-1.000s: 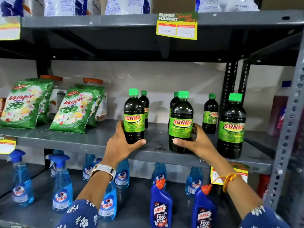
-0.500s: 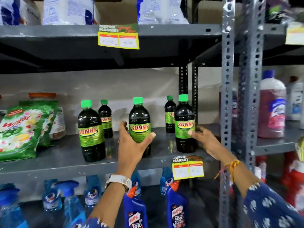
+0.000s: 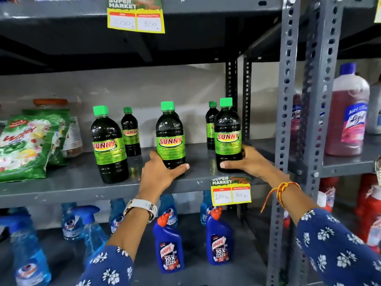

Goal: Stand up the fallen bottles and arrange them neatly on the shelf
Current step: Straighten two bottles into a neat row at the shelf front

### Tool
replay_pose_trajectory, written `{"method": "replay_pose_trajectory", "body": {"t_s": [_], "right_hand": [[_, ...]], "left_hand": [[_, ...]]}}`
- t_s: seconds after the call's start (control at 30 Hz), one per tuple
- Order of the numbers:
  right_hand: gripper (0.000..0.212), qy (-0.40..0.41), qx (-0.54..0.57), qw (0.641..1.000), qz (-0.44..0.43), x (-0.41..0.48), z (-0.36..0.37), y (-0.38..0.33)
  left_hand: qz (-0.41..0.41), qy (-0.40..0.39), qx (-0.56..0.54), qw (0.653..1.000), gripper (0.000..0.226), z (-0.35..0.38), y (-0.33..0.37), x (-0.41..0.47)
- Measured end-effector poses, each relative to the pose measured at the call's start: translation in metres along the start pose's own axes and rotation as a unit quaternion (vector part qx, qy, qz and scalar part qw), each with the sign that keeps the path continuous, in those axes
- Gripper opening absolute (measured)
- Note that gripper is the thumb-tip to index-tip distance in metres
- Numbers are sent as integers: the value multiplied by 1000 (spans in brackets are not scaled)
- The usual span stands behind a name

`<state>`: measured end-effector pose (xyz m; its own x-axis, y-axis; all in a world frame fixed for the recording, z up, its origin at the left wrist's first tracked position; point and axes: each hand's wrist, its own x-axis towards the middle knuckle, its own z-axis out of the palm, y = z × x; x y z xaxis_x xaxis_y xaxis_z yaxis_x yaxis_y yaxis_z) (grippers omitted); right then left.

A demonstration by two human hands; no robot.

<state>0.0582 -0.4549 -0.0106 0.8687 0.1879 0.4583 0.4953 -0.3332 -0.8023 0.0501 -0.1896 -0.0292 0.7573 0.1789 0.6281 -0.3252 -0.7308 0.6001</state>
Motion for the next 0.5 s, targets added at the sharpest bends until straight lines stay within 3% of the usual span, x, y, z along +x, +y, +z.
{"method": "replay_pose_trajectory", "body": {"t_s": [0.5], "right_hand": [[35, 13, -31, 999, 3, -1, 1, 0]], "left_hand": [[14, 8, 12, 1000, 79, 1, -1, -1]]}}
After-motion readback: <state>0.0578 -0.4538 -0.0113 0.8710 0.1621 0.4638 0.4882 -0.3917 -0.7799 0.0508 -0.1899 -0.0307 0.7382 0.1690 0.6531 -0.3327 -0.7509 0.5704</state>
